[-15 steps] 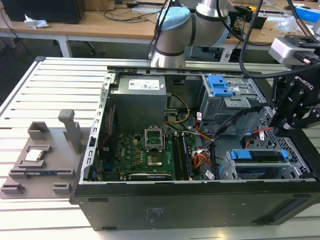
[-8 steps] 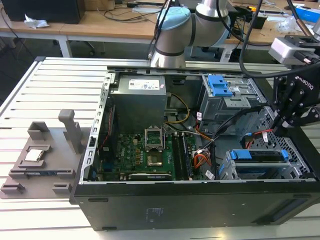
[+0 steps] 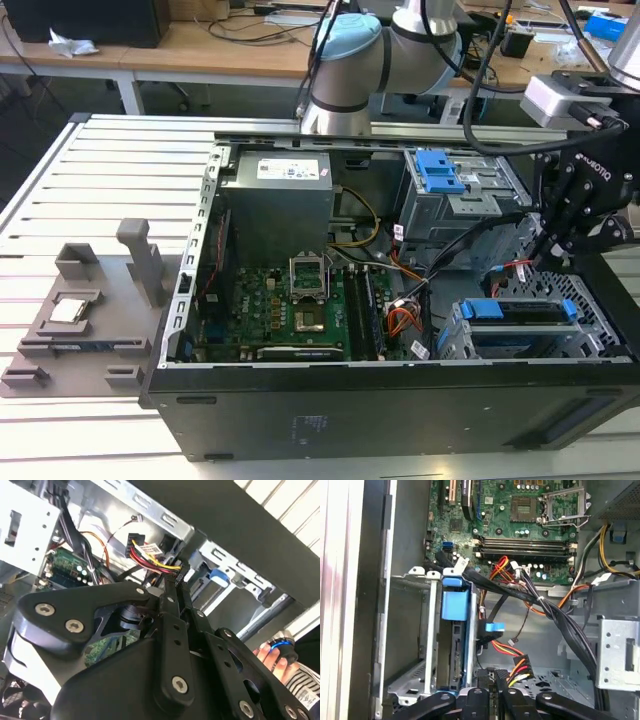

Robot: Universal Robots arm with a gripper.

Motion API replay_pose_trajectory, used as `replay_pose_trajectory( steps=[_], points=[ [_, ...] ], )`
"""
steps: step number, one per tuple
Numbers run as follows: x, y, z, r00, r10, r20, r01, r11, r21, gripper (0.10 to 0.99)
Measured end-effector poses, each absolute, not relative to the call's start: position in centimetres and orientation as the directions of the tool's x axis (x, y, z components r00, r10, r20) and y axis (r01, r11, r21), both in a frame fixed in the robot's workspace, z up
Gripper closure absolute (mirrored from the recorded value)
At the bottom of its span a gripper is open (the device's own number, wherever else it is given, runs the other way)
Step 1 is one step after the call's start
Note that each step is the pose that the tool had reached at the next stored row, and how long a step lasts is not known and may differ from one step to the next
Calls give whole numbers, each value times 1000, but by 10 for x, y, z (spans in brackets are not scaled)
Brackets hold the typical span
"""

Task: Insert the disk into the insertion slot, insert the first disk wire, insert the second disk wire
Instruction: 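Insert the first disk wire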

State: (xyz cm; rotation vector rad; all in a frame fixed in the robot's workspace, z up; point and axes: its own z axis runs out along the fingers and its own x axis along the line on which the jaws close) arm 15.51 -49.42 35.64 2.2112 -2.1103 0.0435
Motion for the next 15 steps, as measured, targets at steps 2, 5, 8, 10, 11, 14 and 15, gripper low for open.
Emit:
replay_pose_trajectory(
  steps=[2,5,8,10,11,14,15],
  points=[
    [153,-502,356,48,-996,79,-998,-45,42,918],
    [151,-520,354,48,-996,78,-998,-45,42,918],
    [140,-523,349,38,-996,78,-999,-34,41,918],
    [140,-523,347,17,-997,78,-999,-14,42,918],
    [140,-523,347,13,-997,78,-999,-10,41,918],
    [141,-522,345,13,-997,78,-999,-10,42,918],
    [141,-520,345,13,-997,78,-999,-10,42,918]
  ],
)
